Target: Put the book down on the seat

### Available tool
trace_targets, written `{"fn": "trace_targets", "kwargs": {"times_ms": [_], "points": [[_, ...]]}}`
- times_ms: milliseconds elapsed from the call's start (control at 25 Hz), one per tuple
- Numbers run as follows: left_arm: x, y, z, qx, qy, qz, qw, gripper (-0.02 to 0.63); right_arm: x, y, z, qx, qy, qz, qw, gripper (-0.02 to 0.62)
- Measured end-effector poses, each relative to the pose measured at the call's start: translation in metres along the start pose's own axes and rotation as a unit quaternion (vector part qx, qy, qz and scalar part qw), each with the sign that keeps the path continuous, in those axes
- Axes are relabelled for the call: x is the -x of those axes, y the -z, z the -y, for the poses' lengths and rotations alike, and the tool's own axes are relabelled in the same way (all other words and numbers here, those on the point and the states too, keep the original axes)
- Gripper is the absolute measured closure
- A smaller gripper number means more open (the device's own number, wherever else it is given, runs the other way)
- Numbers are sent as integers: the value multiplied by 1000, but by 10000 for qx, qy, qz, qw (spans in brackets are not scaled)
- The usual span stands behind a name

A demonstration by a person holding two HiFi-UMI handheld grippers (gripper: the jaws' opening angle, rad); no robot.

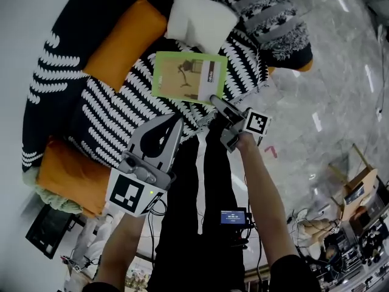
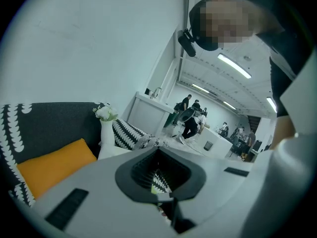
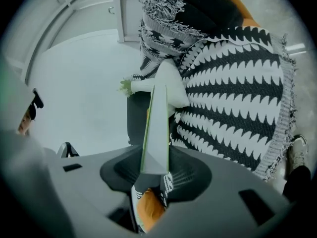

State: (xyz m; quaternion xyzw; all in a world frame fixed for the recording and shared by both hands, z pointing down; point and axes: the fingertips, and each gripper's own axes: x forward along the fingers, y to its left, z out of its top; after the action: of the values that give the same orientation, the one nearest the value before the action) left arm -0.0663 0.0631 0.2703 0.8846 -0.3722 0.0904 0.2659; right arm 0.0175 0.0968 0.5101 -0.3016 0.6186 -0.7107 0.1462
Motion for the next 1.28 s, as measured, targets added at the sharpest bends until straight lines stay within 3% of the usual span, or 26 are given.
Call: {"fn": "trace_targets", "kwargs": {"times_ms": [320, 800, 1000, 1280], "points": [[3, 8, 4, 32, -88, -34, 10000, 594, -4, 6, 28, -190, 159, -107, 9996, 439], [24, 7, 18, 62, 60, 60, 9999, 594, -8, 7, 29, -199, 290, -114, 9993, 437], [24, 21, 15, 46, 92, 112, 9999, 594, -5, 7, 59, -301, 943, 23, 9951, 437], [26, 25, 21, -16, 27, 73, 10000, 594, -10, 7, 70, -215, 1264, -76, 9917, 417]]}}
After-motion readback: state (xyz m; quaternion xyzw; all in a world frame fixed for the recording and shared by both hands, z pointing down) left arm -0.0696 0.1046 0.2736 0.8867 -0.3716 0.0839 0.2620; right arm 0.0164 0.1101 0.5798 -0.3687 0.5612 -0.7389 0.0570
